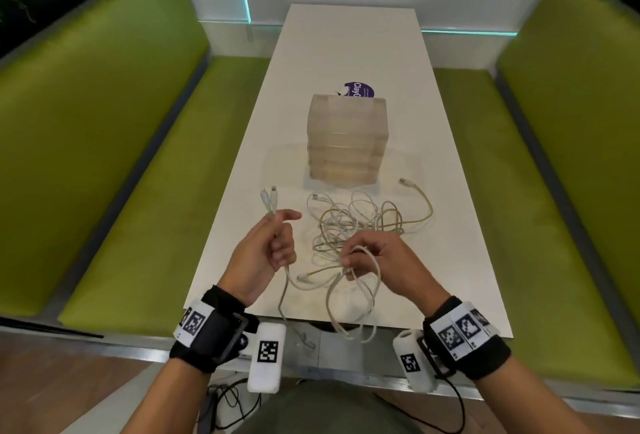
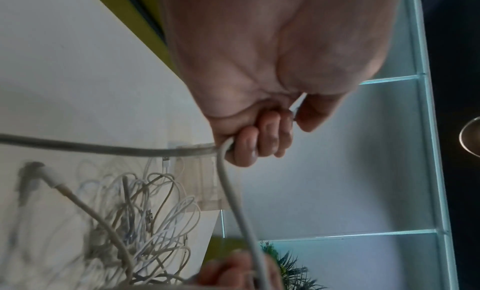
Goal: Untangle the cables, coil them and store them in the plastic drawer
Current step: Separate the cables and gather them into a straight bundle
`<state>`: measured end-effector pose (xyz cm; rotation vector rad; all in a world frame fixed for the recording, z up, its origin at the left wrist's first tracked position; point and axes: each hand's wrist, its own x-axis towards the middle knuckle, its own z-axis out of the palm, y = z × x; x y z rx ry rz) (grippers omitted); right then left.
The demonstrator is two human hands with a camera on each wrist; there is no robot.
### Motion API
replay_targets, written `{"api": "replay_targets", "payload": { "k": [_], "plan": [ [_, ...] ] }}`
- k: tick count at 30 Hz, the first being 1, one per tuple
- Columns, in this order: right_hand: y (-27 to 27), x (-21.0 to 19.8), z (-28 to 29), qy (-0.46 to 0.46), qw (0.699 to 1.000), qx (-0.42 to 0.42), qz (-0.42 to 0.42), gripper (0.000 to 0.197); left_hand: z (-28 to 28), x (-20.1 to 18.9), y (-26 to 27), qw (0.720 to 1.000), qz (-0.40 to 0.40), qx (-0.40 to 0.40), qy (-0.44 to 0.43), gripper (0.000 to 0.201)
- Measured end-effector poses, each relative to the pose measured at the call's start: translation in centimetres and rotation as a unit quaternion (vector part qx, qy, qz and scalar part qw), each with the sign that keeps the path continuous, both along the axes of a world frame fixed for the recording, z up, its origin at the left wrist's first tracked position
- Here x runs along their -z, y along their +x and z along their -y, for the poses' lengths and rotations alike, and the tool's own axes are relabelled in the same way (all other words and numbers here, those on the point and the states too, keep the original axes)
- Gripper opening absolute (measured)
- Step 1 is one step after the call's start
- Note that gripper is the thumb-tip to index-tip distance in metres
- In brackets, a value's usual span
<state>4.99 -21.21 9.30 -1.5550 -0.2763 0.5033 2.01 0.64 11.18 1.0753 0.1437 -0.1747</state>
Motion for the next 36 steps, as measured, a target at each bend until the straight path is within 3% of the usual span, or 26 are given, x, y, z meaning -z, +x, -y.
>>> {"api": "replay_targets", "payload": {
  "k": [3,6,11,15,17,21,25,27,30,31,33,36],
  "plan": [
    [-1.6,2.7,-0.7,-0.107,0.988,-0.056,0.101,0.013,-0.1,-0.1,0.0,1.0,0.007,-0.025,0.007,0.024],
    [-3.0,4.9,-1.1,-0.235,0.943,-0.136,0.193,0.016,0.1,-0.1,0.0,0.999,0.015,-0.032,0.023,0.026],
    [-4.0,6.0,-1.7,-0.32,0.908,-0.199,0.183,0.024,0.3,0.0,-0.3,0.998,0.015,-0.029,0.049,0.028],
    [-4.8,6.6,-1.5,-0.394,0.847,-0.315,0.169,0.054,0.0,0.3,-0.6,0.998,0.007,-0.045,0.05,0.03],
    [-5.1,6.1,-1.1,-0.384,0.848,-0.323,0.171,0.056,-0.3,0.3,-0.6,0.998,0.001,-0.053,0.041,0.031],
    [-4.7,4.2,0.0,-0.354,0.877,-0.281,0.165,0.039,-0.7,0.4,-0.7,0.998,-0.007,-0.059,0.026,0.03],
    [-3.9,3.7,0.9,-0.319,0.914,-0.141,0.205,0.029,-0.7,0.4,-0.8,0.998,-0.002,-0.059,0.018,0.029],
    [-3.4,4.0,1.4,-0.346,0.902,-0.133,0.219,0.03,-0.6,0.4,-0.8,0.998,0.001,-0.06,0.02,0.029],
    [-3.3,5.0,1.4,-0.435,0.846,-0.212,0.222,0.034,-0.5,0.4,-0.8,0.998,0.01,-0.054,0.029,0.029],
    [-3.4,5.3,1.3,-0.445,0.84,-0.217,0.223,0.035,-0.4,0.4,-0.8,0.998,0.014,-0.051,0.033,0.029],
    [-4.0,5.4,1.4,-0.397,0.87,-0.159,0.247,0.03,-0.3,0.4,-0.9,0.998,0.022,-0.049,0.039,0.029],
    [-4.1,5.2,2.4,-0.302,0.914,0.029,0.27,0.023,-0.3,0.6,-1.2,0.997,0.027,-0.048,0.053,0.03]
  ]
}}
